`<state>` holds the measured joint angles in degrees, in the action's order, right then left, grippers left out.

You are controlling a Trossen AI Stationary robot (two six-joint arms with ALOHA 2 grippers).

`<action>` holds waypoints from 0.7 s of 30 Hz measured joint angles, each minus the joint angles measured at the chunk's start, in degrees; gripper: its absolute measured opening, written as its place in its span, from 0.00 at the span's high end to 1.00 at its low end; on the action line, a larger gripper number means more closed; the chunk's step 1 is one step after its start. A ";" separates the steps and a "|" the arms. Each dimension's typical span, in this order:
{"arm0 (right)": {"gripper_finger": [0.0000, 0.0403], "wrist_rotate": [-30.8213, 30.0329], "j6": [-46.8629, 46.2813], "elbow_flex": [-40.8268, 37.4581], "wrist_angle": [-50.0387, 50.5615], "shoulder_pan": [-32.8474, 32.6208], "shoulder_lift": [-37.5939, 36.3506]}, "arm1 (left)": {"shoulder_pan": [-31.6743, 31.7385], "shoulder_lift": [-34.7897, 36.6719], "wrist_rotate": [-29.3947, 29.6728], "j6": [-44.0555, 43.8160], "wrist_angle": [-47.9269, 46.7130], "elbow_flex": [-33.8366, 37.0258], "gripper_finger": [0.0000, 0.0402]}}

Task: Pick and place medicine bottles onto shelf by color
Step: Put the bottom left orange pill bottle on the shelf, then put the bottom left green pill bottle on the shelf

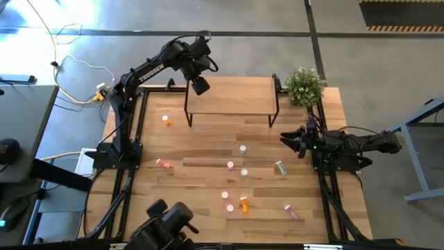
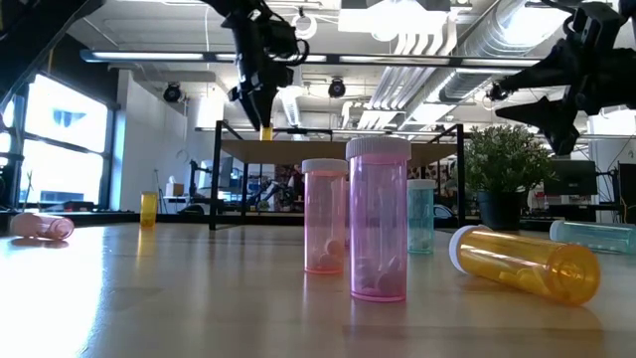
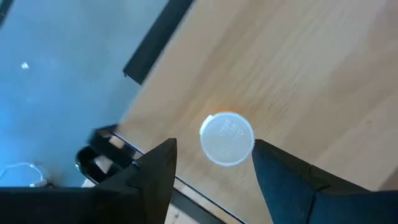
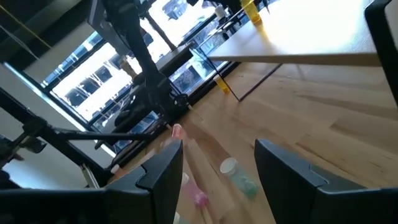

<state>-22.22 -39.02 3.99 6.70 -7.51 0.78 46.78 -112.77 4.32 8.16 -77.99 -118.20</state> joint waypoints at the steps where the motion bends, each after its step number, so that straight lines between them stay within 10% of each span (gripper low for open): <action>1: 0.53 -0.36 0.00 0.00 -0.54 0.02 0.01 | 0.00 0.03 0.00 0.11 -0.98 -1.52 0.51; 12: 0.53 -6.45 4.00 0.00 -16.69 0.01 0.00 | -0.28 0.72 -0.37 -1.52 -6.74 -16.85 0.51; 21: 0.53 -7.87 20.97 12.01 -16.74 0.02 4.56 | -2.47 6.88 -16.82 -0.52 -2.96 -14.73 0.51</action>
<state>-30.09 -18.04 16.00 -10.04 -7.49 5.34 44.31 -105.89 -12.50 7.64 -80.95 -132.93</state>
